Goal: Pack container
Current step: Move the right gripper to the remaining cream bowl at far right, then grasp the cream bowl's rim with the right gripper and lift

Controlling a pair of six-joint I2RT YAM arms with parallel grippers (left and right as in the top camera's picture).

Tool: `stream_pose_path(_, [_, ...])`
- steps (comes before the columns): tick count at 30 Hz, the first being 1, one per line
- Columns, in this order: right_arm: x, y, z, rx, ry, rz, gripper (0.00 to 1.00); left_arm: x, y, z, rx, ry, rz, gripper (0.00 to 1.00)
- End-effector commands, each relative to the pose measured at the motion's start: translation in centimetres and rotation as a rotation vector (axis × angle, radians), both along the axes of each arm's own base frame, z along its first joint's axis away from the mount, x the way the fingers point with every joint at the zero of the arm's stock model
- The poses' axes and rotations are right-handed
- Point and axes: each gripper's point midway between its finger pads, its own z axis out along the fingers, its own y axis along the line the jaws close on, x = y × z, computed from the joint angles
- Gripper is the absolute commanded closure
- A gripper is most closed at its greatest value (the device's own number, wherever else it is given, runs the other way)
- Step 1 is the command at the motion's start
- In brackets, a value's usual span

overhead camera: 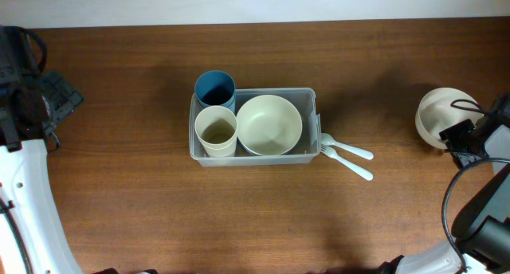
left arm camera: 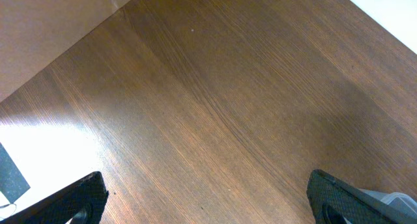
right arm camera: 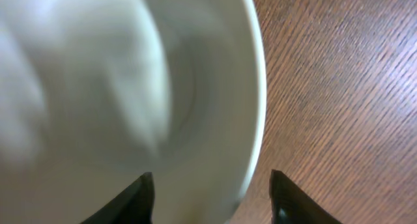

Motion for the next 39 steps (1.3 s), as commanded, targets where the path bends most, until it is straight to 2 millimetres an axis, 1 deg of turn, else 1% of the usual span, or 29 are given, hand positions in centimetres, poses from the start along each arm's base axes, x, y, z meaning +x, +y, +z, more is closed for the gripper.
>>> stream_pose_path(1, [-0.5, 0.2, -1.0, 0.010, 0.013, -0.007, 0.53, 0.0, 0.1, -0.2, -0.007, 0.000, 0.015, 0.00])
stream_pose_path(3, [-0.6, 0.3, -1.2, 0.010, 0.013, -0.007, 0.56, 0.0, 0.1, -0.2, -0.007, 0.000, 0.015, 0.00])
stream_pose_path(11, [-0.7, 0.4, -1.9, 0.008, 0.005, -0.014, 0.57, 0.0, 0.1, -0.2, -0.007, 0.000, 0.015, 0.00])
stream_pose_path(12, [-0.8, 0.5, -2.1, 0.008, 0.005, -0.014, 0.67, 0.0, 0.1, -0.2, -0.007, 0.000, 0.015, 0.00])
stream_pose_path(13, [-0.8, 0.6, -2.2, 0.010, 0.002, -0.013, 0.72, 0.0, 0.1, -0.2, -0.007, 0.000, 0.015, 0.00])
stream_pose_path(15, [-0.8, 0.8, -2.4, 0.019, -0.004, -0.009, 0.77, 0.0, 0.1, -0.2, -0.007, 0.000, 0.015, 0.00])
stream_pose_path(16, [-0.8, 0.9, -2.5, 0.023, -0.008, -0.008, 0.78, 0.0, 0.1, -0.2, -0.007, 0.000, 0.015, 0.00])
stream_pose_path(18, [-0.7, 1.0, -2.5, 0.033, -0.012, -0.016, 0.86, 0.0, 0.1, -0.2, -0.007, 0.000, 0.015, 0.00])
stream_pose_path(19, [-0.6, 1.2, -2.5, 0.042, -0.019, -0.012, 0.93, 0.0, 0.1, -0.2, -0.007, 0.000, 0.015, 0.00])
stream_pose_path(20, [-0.5, 1.3, -2.4, 0.050, -0.025, -0.009, 0.96, 0.0, 0.1, -0.2, -0.007, 0.000, 0.015, 0.00])
stream_pose_path(24, [0.3, 2.3, -2.2, 0.105, -0.074, 0.015, 0.96, 0.0, 0.1, -0.2, -0.007, 0.000, 0.015, 0.00])
stream_pose_path(25, [0.9, 2.9, -1.9, 0.140, -0.106, 0.031, 0.96, 0.0, 0.1, -0.2, -0.007, 0.000, 0.015, 0.00])
stream_pose_path(28, [1.9, 3.8, -1.3, 0.194, -0.163, 0.058, 0.96, 0.0, 0.1, -0.2, -0.007, 0.000, 0.015, 0.00])
stream_pose_path(30, [2.6, 4.4, -0.7, 0.229, -0.203, 0.077, 0.96, 0.0, 0.1, -0.2, -0.007, 0.000, 0.015, 0.00])
stream_pose_path(33, [4.2, 5.4, 0.9, 0.296, -0.291, 0.126, 0.96, 0.0, 0.1, -0.2, -0.007, 0.000, 0.015, 0.00])
stream_pose_path(35, [5.8, 6.7, 2.8, 0.359, -0.394, 0.202, 0.96, 0.0, 0.1, -0.2, -0.007, 0.000, 0.015, 0.00])
stream_pose_path(36, [6.2, 7.1, 3.5, 0.384, -0.427, 0.223, 0.96, 0.0, 0.1, -0.2, -0.007, 0.000, 0.015, 0.00])
stream_pose_path(37, [6.8, 7.8, 4.6, 0.425, -0.479, 0.255, 0.96, 0.0, 0.1, -0.2, -0.007, 0.000, 0.015, 0.00])
stream_pose_path(38, [7.4, 8.4, 5.7, 0.463, -0.533, 0.290, 0.96, 0.0, 0.1, -0.2, -0.007, 0.000, 0.015, 0.00])
stream_pose_path(39, [8.2, 9.6, 7.7, 0.530, -0.625, 0.353, 0.96, 0.0, 0.1, -0.2, -0.007, 0.000, 0.015, 0.00])
